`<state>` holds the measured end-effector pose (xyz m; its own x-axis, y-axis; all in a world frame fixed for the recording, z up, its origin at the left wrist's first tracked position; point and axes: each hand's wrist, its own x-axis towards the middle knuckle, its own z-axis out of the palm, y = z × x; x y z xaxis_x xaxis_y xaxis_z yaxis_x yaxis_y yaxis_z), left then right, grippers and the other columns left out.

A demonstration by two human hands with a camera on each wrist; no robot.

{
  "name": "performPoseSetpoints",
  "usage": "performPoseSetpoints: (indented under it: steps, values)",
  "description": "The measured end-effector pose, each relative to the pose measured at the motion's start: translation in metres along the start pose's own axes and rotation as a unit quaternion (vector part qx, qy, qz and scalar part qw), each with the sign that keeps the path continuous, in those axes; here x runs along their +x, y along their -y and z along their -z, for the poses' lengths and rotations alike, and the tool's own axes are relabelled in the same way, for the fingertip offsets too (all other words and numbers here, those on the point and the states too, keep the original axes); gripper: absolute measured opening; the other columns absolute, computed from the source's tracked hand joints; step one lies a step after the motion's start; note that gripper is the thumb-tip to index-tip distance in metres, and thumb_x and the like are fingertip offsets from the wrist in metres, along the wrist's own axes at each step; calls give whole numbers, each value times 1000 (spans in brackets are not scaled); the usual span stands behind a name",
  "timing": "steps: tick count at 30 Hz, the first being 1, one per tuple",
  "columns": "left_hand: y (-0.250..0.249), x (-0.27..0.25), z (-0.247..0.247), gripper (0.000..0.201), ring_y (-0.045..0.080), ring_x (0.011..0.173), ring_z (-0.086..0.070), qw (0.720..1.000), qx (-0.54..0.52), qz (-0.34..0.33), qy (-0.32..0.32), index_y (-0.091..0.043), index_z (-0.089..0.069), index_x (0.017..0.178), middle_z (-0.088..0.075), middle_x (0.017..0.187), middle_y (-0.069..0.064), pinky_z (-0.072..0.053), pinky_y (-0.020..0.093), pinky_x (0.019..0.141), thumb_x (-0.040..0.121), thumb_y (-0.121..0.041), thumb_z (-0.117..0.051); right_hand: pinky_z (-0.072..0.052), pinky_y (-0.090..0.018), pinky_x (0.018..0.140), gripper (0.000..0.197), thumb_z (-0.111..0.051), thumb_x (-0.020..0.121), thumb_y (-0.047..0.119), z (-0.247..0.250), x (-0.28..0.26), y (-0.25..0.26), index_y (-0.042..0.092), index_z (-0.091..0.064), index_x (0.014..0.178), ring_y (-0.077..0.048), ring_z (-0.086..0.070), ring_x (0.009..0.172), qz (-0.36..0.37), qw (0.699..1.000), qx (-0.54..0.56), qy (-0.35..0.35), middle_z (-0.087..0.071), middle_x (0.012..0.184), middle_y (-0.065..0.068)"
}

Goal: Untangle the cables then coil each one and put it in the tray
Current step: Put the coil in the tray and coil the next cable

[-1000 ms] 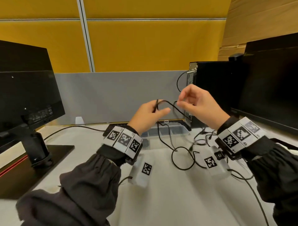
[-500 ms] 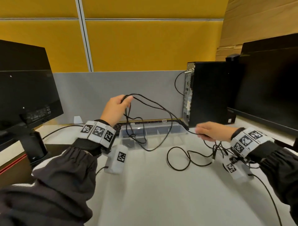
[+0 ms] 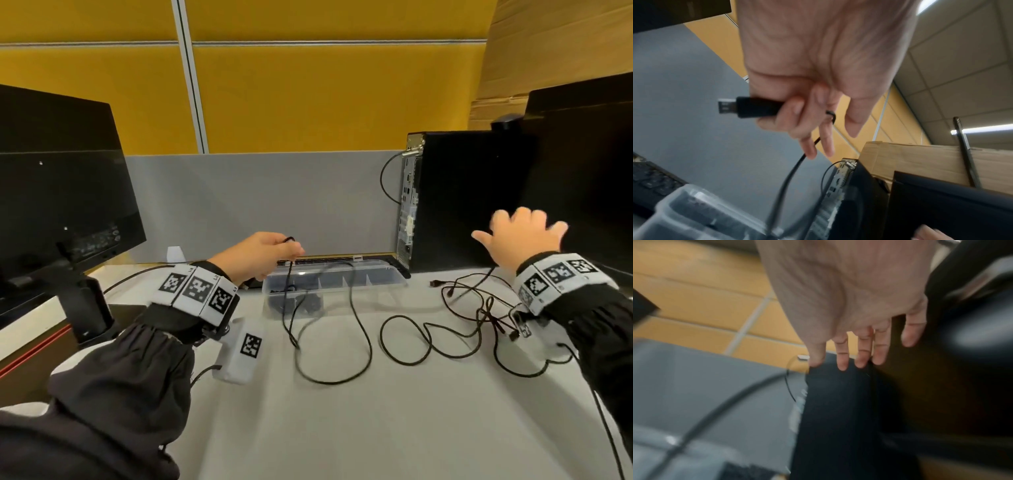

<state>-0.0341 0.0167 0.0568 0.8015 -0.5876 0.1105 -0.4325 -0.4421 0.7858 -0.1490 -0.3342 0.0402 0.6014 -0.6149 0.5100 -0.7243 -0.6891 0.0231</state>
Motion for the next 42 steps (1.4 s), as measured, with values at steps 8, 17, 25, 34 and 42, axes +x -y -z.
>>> performPoseSetpoints:
  steps: [8, 17, 25, 34, 42]
  values:
    - [-13, -16, -21, 35, 9, 50, -23, 978, -164, -94, 84, -11, -64, 91, -37, 57, -6, -23, 22, 50, 100, -25, -33, -34, -35, 108, 45, -48, 93, 39, 46, -89, 136, 21, -42, 134, -9, -41, 124, 384, 755, 496, 193, -49, 134, 3]
    - [41, -18, -28, 20, 4, 43, -26, 879, -466, -56, 81, -11, -56, 85, -30, 56, -8, -29, 18, 47, 92, -22, -42, -37, -18, 42, 26, -37, 100, 25, 28, -96, 147, 14, -46, 78, -7, -25, 44, 197, 527, 749, 351, -25, 54, 7]
    - [44, -21, -33, 32, 10, 63, -65, 798, -597, -81, 9, -11, -71, 79, -68, 76, 1, -54, 19, 57, 90, -19, -42, -50, -29, 76, 27, -36, 101, 27, 0, -87, 154, 23, -61, 110, -8, -60, 79, 309, 869, 377, 84, -67, 94, 4]
    - [53, -14, -42, 21, 10, 107, -63, 882, -432, -136, -128, -4, -55, 97, -65, 113, 8, -50, 20, 90, 99, -7, -35, -43, -31, 63, 25, -34, 100, 39, 56, -148, 149, 35, -54, 115, -22, -64, 89, 532, 822, 202, 29, -66, 106, 9]
    - [33, -33, -45, 27, 17, 68, -68, 868, -480, -112, 62, 5, -55, 90, -71, 81, 12, -52, 19, 65, 91, -13, -35, -51, -39, 73, 23, -40, 98, 38, 50, -87, 161, 31, -62, 101, -22, -62, 84, 336, 865, 373, 19, -66, 87, 5]
